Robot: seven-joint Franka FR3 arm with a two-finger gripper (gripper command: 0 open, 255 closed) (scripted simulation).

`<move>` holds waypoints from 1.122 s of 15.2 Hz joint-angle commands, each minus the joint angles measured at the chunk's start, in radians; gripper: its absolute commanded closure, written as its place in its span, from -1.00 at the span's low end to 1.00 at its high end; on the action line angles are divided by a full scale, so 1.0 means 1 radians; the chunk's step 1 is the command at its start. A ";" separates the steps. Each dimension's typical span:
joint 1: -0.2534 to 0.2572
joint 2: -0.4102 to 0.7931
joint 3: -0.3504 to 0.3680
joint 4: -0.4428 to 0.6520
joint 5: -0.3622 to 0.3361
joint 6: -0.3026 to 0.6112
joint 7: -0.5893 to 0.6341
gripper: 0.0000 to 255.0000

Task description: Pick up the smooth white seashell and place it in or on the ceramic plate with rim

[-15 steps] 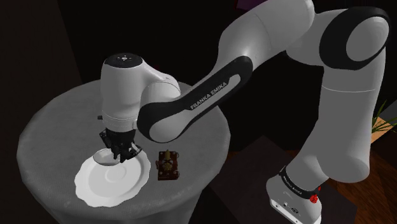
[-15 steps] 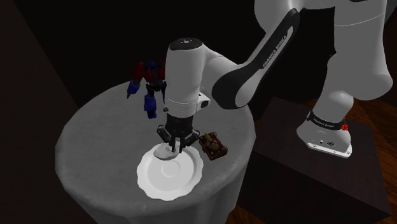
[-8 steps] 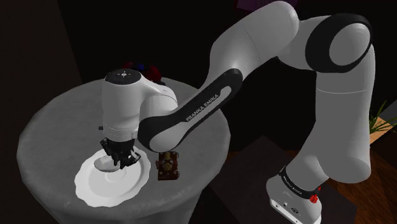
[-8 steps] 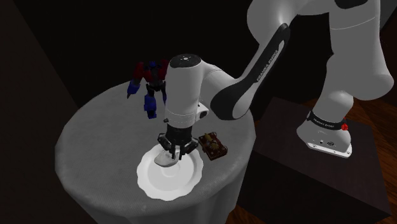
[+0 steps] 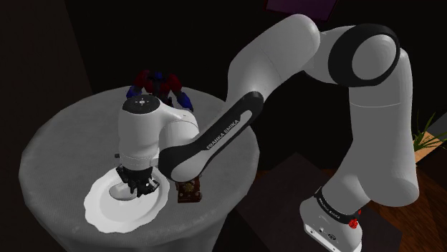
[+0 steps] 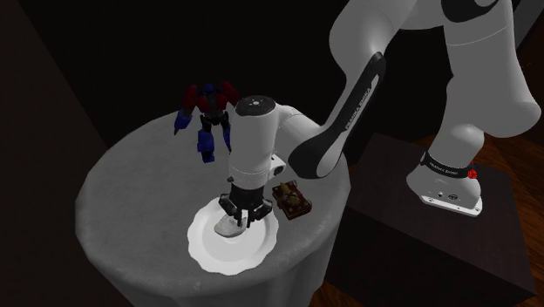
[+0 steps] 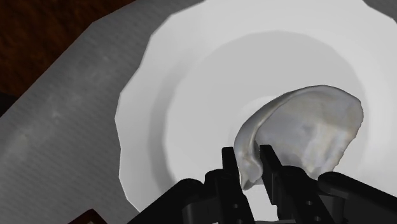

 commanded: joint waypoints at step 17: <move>-0.046 -0.097 0.052 -0.029 0.061 -0.062 -0.039 -1.00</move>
